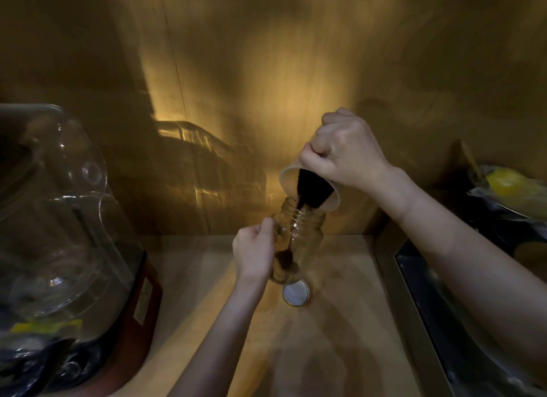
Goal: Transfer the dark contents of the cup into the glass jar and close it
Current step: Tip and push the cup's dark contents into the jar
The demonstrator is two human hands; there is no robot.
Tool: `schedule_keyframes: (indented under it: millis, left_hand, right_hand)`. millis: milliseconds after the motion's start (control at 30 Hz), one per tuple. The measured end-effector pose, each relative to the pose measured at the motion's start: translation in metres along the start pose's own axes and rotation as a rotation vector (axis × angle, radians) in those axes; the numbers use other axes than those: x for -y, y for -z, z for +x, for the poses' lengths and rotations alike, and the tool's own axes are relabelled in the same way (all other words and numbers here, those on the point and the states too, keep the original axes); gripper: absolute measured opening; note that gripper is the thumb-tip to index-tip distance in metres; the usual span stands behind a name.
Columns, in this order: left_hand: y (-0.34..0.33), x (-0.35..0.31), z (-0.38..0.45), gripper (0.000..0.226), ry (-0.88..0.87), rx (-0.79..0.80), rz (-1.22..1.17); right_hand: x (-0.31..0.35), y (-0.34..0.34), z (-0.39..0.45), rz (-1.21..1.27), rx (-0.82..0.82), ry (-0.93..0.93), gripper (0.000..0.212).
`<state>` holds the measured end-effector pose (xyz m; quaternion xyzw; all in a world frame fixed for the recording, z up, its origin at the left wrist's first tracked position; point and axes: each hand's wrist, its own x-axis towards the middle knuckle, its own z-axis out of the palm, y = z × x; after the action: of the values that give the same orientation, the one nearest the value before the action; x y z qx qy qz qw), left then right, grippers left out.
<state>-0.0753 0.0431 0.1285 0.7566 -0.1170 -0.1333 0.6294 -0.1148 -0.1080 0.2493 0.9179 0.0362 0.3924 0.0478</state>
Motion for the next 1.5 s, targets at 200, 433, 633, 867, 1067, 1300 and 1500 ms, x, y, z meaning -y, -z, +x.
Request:
schedule_keyframes:
  millis: [200,433,633,867,1067,1300,1500]
  left_hand:
    - [0.001,-0.004,0.0,0.034,0.016,0.008,-0.035]
    - [0.001,-0.011,0.001,0.041,0.019,0.02,-0.066]
    - [0.001,-0.013,0.001,0.042,0.032,0.04,-0.101]
    - [0.0,-0.016,0.0,0.034,0.027,0.075,-0.127]
    - [-0.002,-0.018,0.004,0.037,0.031,0.074,-0.135]
    - [-0.004,-0.016,0.007,0.049,0.048,0.07,-0.166]
    - [-0.004,-0.015,0.009,0.048,0.056,0.09,-0.204]
  right_hand:
    - [0.002,0.006,0.005,-0.003,0.001,0.038,0.039]
    - [0.002,0.012,0.01,-0.018,0.003,0.091,0.038]
    - [0.002,0.014,0.009,-0.022,-0.009,0.099,0.038]
    - [0.0,0.017,0.011,-0.011,-0.05,0.139,0.039]
    - [-0.003,0.018,0.013,-0.027,-0.049,0.159,0.039]
    - [-0.005,0.019,0.015,-0.036,0.001,0.143,0.039]
    - [-0.004,0.02,0.017,-0.027,-0.013,0.17,0.038]
